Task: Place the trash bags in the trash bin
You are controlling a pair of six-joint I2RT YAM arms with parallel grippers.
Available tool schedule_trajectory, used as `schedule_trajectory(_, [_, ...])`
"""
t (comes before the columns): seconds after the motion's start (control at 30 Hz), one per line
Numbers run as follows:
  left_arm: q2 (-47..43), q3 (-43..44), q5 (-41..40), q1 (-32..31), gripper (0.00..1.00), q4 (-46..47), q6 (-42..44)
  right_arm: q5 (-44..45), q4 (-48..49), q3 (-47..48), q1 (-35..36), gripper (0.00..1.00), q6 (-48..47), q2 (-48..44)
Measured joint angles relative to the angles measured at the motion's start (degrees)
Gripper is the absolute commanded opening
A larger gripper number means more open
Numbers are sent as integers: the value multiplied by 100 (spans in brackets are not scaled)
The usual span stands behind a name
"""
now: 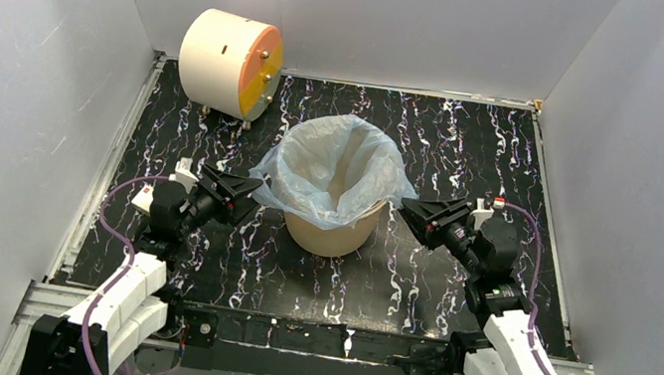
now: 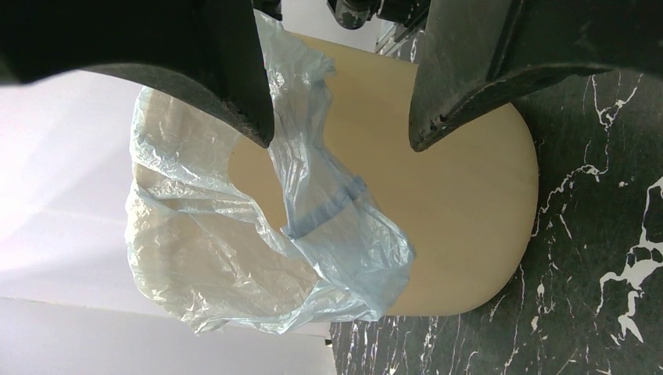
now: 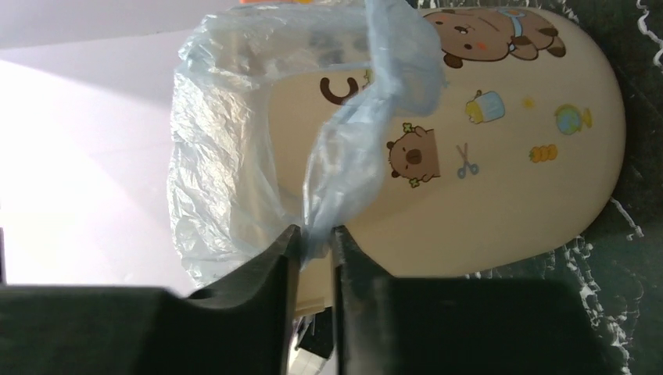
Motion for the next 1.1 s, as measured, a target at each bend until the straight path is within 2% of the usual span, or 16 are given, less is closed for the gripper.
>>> schedule_trajectory(0.1, [0, 0, 2, 0, 56, 2, -2, 83, -90, -63, 0, 2, 90, -197])
schedule_trajectory(0.13, [0, 0, 2, 0, 55, 2, -2, 125, -186, -72, 0, 0, 127, -216])
schedule_trajectory(0.17, [0, 0, 2, 0, 53, 4, -7, 155, -264, -76, 0, 0, 151, -212])
schedule_trajectory(0.27, [0, 0, 2, 0, 36, 42, -44, 240, -452, -107, 0, 0, 144, -87])
schedule_trajectory(0.33, [0, 0, -2, 0, 35, 72, -66, 264, -575, -118, 0, 0, 103, 79])
schedule_trajectory(0.4, [2, 0, 0, 0, 28, 94, -83, 267, -675, -129, 0, 0, -13, 321])
schedule_trajectory(0.43, [4, 0, 0, 0, 23, 98, -96, 273, -723, -131, 0, 0, -90, 450])
schedule_trajectory(0.5, [15, 0, 0, 0, 4, 125, -105, 304, -837, -122, 0, 0, -313, 649])
schedule_trajectory(0.53, [26, 0, 0, 0, 0, 133, -118, 348, -944, -107, 0, 5, -442, 743])
schedule_trajectory(0.73, [144, 0, -4, 0, 0, 42, -33, 688, -1663, 297, 0, 46, -1414, 1104])
schedule_trajectory(0.83, [229, 0, 0, 0, 0, 44, 24, 929, -2162, 654, -2, 59, -1912, 1099])
schedule_trajectory(0.9, [264, 0, 7, 0, 2, 44, 66, 1071, -2535, 949, -2, 63, -2256, 1003])
schedule_trajectory(0.97, [264, 0, 24, 0, 12, 57, 83, 1182, -2848, 1211, -2, 65, -2535, 754])
schedule_trajectory(1.03, [243, 0, 48, 0, 28, 83, 98, 1202, -3058, 1392, -2, 65, -2761, 415])
schedule_trajectory(1.1, [155, -24, 76, 0, 35, 87, 98, 1095, -3119, 1473, -2, 62, -2951, 31])
